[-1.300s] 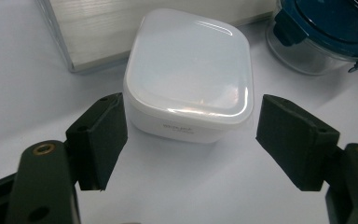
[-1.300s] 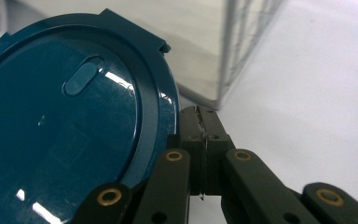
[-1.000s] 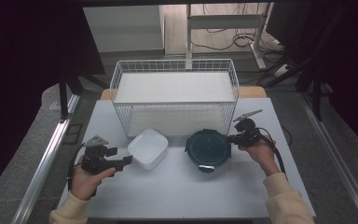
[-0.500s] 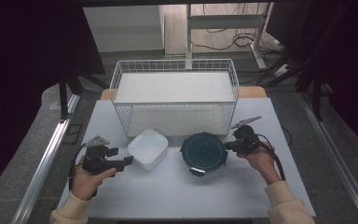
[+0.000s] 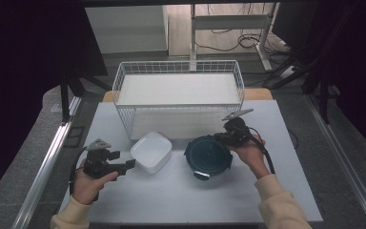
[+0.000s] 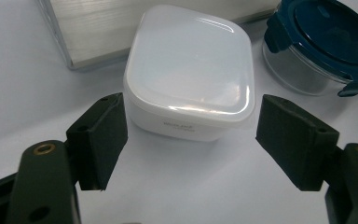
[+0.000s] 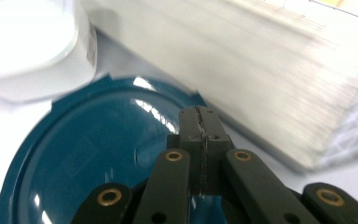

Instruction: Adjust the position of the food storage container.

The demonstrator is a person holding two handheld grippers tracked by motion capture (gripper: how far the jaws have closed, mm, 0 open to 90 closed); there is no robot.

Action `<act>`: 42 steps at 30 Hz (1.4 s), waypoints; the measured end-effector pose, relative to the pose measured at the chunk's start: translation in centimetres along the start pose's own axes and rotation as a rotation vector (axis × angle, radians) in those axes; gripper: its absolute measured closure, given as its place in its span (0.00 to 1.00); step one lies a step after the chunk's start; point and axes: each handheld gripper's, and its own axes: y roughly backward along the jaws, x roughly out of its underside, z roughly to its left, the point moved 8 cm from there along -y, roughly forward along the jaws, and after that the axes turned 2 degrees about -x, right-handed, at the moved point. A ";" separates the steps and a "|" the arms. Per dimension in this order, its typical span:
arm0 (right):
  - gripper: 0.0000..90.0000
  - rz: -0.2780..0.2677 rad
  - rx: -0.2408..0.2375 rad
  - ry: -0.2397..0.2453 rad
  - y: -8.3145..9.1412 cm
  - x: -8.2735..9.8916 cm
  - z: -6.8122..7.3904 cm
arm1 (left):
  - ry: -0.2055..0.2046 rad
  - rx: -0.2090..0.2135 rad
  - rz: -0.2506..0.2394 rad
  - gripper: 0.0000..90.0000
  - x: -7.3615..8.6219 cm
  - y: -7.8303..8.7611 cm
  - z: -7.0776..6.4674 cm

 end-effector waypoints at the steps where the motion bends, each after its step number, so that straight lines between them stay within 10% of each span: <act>1: 1.00 -0.008 -0.001 0.004 -0.5 -0.3 0.1 | 0.000 0.000 0.000 0.27 0.0 0.0 0.0; 19: 1.00 -0.017 0.046 0.023 -4.7 -1.9 0.0 | 0.000 -0.002 -0.001 0.27 0.1 0.1 0.3; 42: 1.00 0.047 0.034 0.123 -4.2 -1.1 1.6 | 0.000 -0.005 -0.001 0.27 0.1 0.2 0.4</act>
